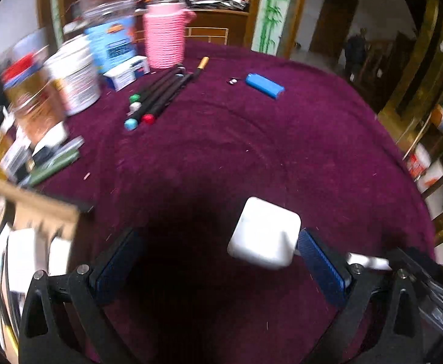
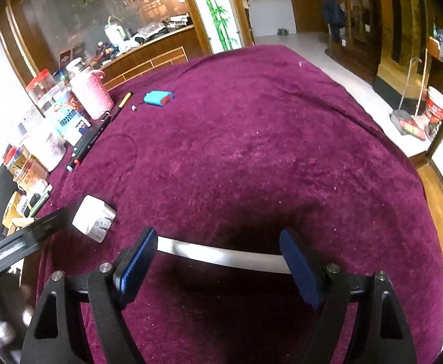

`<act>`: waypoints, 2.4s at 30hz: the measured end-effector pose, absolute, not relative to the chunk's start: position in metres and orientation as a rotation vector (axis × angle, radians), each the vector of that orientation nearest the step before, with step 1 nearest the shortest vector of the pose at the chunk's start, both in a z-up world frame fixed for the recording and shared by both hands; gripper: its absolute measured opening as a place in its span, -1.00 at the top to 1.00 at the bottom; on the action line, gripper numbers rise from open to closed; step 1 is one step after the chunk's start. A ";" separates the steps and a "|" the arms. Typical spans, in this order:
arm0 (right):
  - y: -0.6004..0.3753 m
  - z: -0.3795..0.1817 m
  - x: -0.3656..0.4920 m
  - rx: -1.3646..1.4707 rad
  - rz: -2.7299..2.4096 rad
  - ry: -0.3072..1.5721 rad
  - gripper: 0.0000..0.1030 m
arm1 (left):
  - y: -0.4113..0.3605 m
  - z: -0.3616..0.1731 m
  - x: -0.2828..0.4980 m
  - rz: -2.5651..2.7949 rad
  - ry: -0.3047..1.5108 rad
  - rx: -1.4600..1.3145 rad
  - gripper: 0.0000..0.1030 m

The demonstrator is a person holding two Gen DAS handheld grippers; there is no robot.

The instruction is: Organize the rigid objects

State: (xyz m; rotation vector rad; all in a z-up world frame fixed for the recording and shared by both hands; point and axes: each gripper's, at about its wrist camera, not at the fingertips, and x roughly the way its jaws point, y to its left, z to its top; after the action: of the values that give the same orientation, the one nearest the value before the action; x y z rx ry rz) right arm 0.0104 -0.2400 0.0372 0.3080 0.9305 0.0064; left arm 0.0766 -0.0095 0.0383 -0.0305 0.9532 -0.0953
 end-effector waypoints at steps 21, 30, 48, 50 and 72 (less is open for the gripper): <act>-0.199 0.020 0.014 0.014 0.012 0.965 -0.29 | -0.015 0.029 0.060 -0.258 1.030 0.022 0.03; -0.200 0.029 0.008 0.039 0.036 0.918 0.75 | 0.043 0.084 -0.008 -0.303 0.916 -0.089 0.68; -0.175 0.064 -0.045 0.284 0.272 0.945 0.74 | 0.056 0.063 -0.004 -0.224 0.932 -0.077 -0.58; -0.174 0.064 -0.050 0.290 0.282 0.944 0.74 | 0.044 0.048 0.012 -0.226 0.969 -0.105 -0.58; -0.144 0.072 -0.062 0.309 0.369 0.950 0.73 | 0.052 0.061 -0.010 -0.321 0.935 -0.117 -0.17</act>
State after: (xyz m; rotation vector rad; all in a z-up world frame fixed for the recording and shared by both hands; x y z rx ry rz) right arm -0.0617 -0.1444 0.0718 0.3094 0.9499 0.3690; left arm -0.0101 0.0521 0.0607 -0.1172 0.9353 -0.3208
